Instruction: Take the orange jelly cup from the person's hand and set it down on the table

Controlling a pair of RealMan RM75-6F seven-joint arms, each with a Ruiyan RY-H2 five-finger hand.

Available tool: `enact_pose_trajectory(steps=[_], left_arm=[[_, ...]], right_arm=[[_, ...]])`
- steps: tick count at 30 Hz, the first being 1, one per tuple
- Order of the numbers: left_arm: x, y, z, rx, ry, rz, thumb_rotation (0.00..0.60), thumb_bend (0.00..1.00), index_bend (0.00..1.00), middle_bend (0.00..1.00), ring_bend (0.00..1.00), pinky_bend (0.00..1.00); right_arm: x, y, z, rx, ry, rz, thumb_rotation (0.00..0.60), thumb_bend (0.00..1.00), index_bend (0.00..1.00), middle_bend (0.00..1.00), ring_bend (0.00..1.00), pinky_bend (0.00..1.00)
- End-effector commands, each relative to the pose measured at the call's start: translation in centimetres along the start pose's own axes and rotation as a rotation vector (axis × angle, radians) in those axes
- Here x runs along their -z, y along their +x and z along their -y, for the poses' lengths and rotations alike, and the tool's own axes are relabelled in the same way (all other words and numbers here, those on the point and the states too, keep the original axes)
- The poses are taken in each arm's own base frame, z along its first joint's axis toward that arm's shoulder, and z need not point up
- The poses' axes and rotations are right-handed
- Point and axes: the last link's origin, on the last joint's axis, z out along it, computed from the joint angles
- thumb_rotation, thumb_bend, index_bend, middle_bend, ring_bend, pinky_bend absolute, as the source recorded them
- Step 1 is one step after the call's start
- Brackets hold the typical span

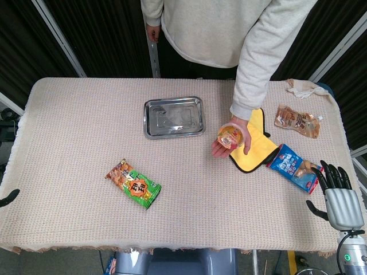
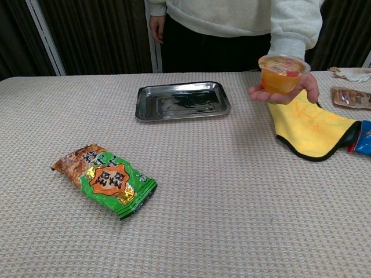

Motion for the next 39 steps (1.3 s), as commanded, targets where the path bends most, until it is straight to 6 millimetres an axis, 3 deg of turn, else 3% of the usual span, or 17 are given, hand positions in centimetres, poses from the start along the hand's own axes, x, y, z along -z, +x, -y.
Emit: enact_pose_trajectory(steps=[1, 28, 33, 39], left_arm=[[0.0, 0.0, 0.0, -0.001, 0.001, 0.000, 0.600, 0.19, 0.00, 0.00, 0.00, 0.00], [0.1, 0.7, 0.4, 0.008, 0.008, -0.014, 0.600, 0.19, 0.00, 0.00, 0.00, 0.00], [0.0, 1.0, 0.5, 0.020, 0.009, -0.029, 0.600, 0.19, 0.00, 0.00, 0.00, 0.00], [-0.1, 1.0, 0.7, 0.026, 0.010, -0.032, 0.600, 0.19, 0.00, 0.00, 0.00, 0.00]], right_arm=[[0.0, 0.0, 0.0, -0.001, -0.002, 0.001, 0.600, 0.15, 0.12, 0.00, 0.00, 0.00], [-0.1, 0.4, -0.1, -0.028, -0.026, -0.008, 0.600, 0.15, 0.13, 0.00, 0.00, 0.00], [-1.5, 1.7, 1.8, -0.089, 0.025, -0.025, 0.600, 0.15, 0.13, 0.01, 0.00, 0.00], [-5.8, 5.5, 6.8, -0.215, 0.114, 0.001, 0.600, 0.15, 0.15, 0.08, 0.00, 0.05]])
